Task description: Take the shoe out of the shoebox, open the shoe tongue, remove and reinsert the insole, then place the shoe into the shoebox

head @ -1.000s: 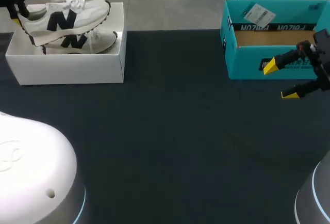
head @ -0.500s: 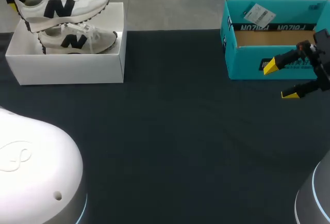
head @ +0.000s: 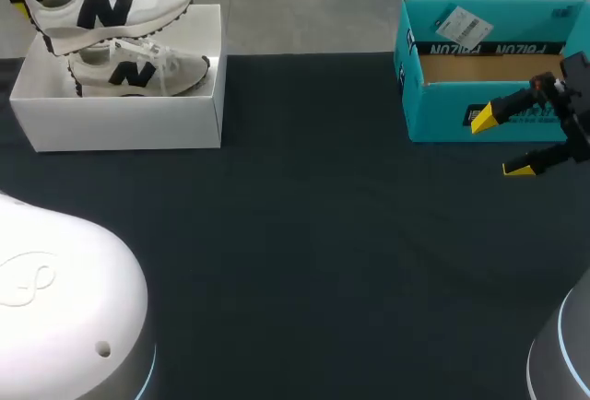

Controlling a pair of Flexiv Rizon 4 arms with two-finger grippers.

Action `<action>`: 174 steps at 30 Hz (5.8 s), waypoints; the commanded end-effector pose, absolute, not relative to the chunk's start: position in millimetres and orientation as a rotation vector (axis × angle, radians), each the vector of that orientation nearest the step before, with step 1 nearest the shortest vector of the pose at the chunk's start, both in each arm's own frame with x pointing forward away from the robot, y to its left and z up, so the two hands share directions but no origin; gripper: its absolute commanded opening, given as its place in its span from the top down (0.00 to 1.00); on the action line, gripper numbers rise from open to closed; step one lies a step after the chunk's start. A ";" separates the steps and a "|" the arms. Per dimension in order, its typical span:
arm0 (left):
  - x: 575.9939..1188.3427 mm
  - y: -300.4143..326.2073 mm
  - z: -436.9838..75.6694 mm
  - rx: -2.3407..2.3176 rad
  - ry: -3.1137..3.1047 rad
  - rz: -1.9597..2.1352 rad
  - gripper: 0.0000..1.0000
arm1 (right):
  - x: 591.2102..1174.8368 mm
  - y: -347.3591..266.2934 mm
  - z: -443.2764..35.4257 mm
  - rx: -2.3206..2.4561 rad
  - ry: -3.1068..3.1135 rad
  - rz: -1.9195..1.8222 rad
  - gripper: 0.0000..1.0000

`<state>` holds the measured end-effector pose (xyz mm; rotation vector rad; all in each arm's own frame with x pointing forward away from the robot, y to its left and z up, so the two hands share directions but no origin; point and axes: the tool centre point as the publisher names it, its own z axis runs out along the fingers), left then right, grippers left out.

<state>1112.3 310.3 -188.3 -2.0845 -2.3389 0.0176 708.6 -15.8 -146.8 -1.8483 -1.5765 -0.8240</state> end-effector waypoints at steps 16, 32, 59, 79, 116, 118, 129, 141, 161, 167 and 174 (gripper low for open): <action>1093.6 296.3 -181.1 -2.102 -2.314 -0.037 1.00 | 708.0 -15.4 -147.5 -1.851 -1.576 -0.824 0.00; 1014.5 235.8 -153.8 -2.023 -2.369 -0.124 1.00 | 708.0 -15.4 -147.5 -1.851 -1.576 -0.824 0.00; 871.2 162.9 -125.8 -2.012 -2.387 -0.208 1.00 | 708.0 -15.4 -147.5 -1.851 -1.576 -0.824 0.00; 807.3 75.7 -136.3 -2.125 -2.319 -0.197 1.00 | 708.0 -15.4 -147.5 -1.851 -1.576 -0.824 0.00; 738.5 -17.4 -182.2 -2.231 -2.219 -0.183 1.00 | 708.0 -15.4 -147.5 -1.851 -1.576 -0.824 0.00; 738.2 -17.8 -190.2 -2.267 -2.210 -0.142 1.00 | 708.0 -15.4 -147.5 -1.851 -1.576 -0.824 0.00; 739.2 -22.8 -257.7 -2.288 -2.147 -0.138 1.00 | 708.0 -15.4 -147.5 -1.851 -1.576 -0.824 0.00; 730.3 -29.6 -329.1 -2.308 -2.086 -0.167 1.00 | 708.0 -15.4 -147.5 -1.851 -1.576 -0.824 0.00; 723.8 -36.3 -373.4 -2.303 -2.095 -0.268 0.61 | 708.0 -15.4 -147.5 -1.851 -1.576 -0.824 0.00; 717.0 -37.6 -367.1 -2.301 -2.101 -0.249 0.05 | 708.0 -15.4 -147.5 -1.851 -1.576 -0.824 0.00; 709.4 -33.8 -340.0 -2.185 -2.241 -0.111 0.00 | 708.0 -15.4 -147.5 -1.851 -1.576 -0.824 0.00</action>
